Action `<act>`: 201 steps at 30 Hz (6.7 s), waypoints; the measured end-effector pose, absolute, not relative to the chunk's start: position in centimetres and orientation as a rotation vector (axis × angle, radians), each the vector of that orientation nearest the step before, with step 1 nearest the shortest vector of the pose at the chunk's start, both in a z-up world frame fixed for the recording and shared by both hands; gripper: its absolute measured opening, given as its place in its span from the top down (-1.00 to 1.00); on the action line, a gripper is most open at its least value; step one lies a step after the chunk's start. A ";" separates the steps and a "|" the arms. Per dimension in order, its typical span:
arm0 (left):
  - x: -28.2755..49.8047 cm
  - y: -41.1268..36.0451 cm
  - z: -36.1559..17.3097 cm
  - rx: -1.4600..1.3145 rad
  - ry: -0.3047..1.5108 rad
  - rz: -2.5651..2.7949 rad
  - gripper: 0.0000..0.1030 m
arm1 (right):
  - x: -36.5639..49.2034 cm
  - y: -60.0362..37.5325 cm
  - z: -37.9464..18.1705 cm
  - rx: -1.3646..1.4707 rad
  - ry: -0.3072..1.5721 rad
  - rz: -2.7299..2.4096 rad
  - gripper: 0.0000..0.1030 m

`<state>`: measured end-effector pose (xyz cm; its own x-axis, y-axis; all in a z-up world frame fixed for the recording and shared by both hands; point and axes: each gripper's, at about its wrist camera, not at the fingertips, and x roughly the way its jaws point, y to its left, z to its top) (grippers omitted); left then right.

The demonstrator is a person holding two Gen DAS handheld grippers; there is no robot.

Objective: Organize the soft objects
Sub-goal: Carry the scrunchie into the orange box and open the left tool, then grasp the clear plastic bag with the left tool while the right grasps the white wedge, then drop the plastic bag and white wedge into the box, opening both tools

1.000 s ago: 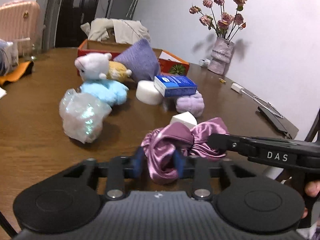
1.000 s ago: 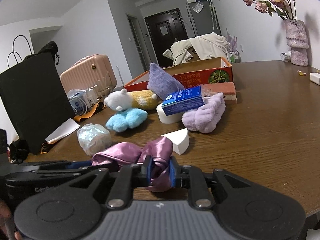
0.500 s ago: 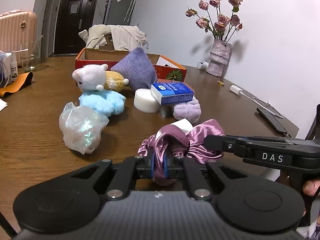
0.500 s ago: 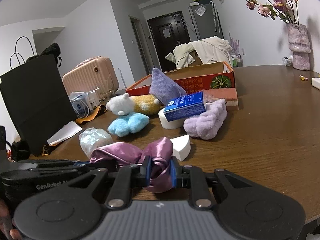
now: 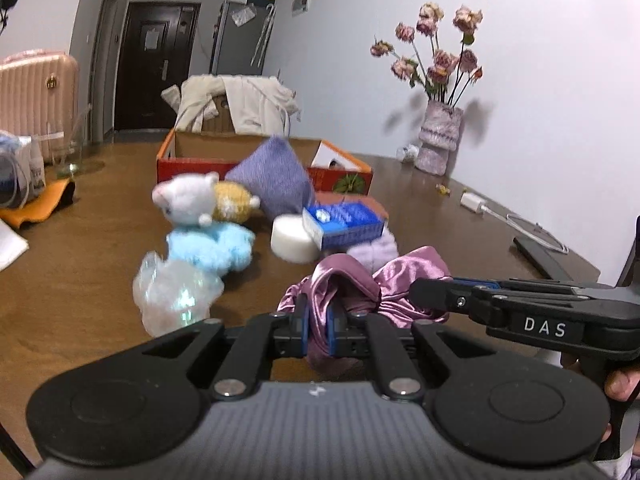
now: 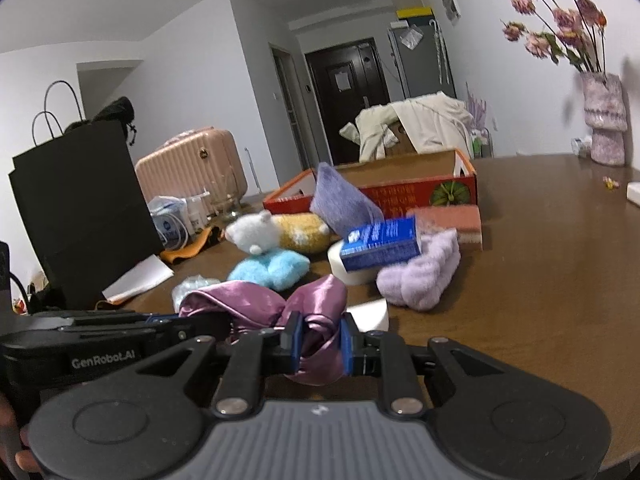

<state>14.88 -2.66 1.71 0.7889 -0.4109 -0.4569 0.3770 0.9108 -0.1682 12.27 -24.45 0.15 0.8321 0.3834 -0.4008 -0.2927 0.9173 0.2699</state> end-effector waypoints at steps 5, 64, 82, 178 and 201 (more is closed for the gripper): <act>16.0 -2.9 4.3 -0.073 0.463 -0.438 0.83 | 13.8 -24.9 2.7 0.194 0.407 0.384 0.64; 54.2 2.5 13.8 -0.064 0.683 -0.173 -0.50 | 55.2 -22.9 11.7 0.213 0.689 0.309 -0.28; 31.3 4.0 18.2 0.009 0.419 -0.042 -0.87 | 32.9 -27.8 16.5 0.064 0.462 0.300 -0.63; 50.9 -6.2 12.7 -0.079 0.667 -0.398 0.17 | 44.7 -28.9 9.3 -0.087 0.512 0.324 0.44; 62.5 -9.2 7.0 -0.021 0.795 -0.301 -0.59 | 59.9 -27.3 5.0 -0.146 0.689 0.213 -0.19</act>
